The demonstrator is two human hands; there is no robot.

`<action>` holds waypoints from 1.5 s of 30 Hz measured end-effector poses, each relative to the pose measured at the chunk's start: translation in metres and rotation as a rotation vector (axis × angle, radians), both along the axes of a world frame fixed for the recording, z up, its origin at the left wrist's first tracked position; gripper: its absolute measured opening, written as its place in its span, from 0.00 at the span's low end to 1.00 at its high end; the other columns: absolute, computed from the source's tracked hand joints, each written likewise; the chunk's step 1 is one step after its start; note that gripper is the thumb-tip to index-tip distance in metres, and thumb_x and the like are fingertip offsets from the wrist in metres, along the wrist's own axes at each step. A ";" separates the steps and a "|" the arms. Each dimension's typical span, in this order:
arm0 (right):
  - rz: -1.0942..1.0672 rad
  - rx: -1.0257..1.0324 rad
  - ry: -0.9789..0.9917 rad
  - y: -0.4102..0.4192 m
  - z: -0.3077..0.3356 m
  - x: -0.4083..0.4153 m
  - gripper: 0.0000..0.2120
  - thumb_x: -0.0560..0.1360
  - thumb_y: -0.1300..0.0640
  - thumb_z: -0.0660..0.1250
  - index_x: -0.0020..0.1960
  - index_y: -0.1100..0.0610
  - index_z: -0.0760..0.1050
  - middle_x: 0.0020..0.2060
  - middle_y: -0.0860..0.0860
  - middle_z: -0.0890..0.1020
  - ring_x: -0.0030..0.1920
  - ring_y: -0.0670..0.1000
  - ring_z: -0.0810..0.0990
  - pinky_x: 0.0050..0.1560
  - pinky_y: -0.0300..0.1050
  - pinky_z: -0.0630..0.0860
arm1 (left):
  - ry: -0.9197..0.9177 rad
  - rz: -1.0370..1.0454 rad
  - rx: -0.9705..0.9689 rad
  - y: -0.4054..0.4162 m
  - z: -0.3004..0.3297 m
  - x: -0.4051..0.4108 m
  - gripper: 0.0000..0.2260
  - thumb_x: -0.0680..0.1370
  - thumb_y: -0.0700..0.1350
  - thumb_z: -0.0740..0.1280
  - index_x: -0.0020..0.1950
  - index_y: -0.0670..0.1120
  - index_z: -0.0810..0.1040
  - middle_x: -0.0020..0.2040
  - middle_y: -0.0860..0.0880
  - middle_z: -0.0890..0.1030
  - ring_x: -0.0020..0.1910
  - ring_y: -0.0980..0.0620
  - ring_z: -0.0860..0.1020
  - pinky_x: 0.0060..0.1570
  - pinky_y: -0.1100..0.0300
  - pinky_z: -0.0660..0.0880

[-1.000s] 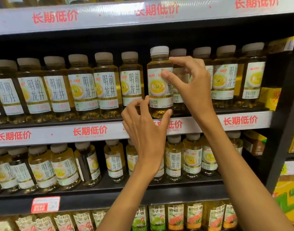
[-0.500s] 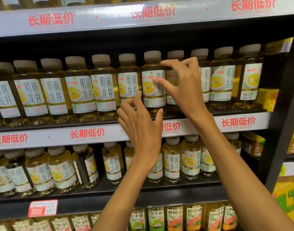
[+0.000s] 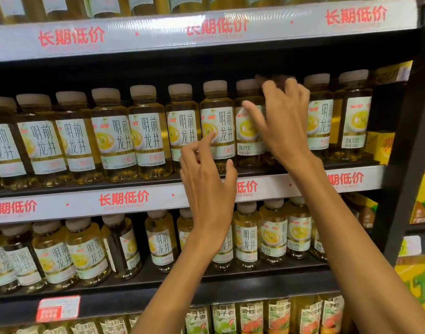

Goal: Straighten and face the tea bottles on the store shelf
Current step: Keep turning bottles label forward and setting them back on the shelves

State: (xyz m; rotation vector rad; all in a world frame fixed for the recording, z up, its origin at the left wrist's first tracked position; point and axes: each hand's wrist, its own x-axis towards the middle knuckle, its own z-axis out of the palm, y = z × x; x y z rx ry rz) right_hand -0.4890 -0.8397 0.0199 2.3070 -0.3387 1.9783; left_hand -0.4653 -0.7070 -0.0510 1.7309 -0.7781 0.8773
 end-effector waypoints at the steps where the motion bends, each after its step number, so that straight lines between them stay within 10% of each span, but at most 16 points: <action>1: -0.006 -0.022 -0.030 -0.001 -0.002 -0.002 0.16 0.76 0.51 0.66 0.53 0.65 0.76 0.44 0.63 0.81 0.53 0.65 0.75 0.52 0.58 0.70 | -0.009 -0.041 -0.002 0.000 0.000 -0.002 0.23 0.76 0.40 0.69 0.70 0.45 0.69 0.60 0.46 0.69 0.57 0.51 0.71 0.59 0.58 0.70; 17: -0.003 0.028 0.010 0.000 -0.002 -0.007 0.24 0.74 0.44 0.68 0.58 0.64 0.74 0.51 0.61 0.79 0.54 0.61 0.75 0.52 0.51 0.67 | -0.068 -0.047 0.088 -0.010 -0.001 -0.001 0.18 0.76 0.39 0.67 0.66 0.44 0.72 0.60 0.46 0.72 0.61 0.50 0.70 0.60 0.61 0.66; 30: 0.621 0.374 0.015 0.012 -0.014 -0.025 0.28 0.74 0.53 0.71 0.70 0.58 0.65 0.64 0.53 0.68 0.62 0.44 0.70 0.59 0.31 0.70 | -0.056 -0.253 0.084 -0.006 -0.006 -0.004 0.25 0.76 0.39 0.68 0.72 0.42 0.65 0.65 0.45 0.71 0.65 0.54 0.69 0.65 0.68 0.64; 45: 1.106 0.719 -0.008 0.048 -0.018 -0.081 0.15 0.71 0.53 0.74 0.57 0.48 0.75 0.47 0.42 0.84 0.50 0.42 0.83 0.45 0.34 0.78 | 0.342 -0.797 -0.002 0.028 -0.013 -0.038 0.27 0.72 0.50 0.73 0.69 0.52 0.68 0.61 0.58 0.79 0.59 0.63 0.77 0.54 0.69 0.75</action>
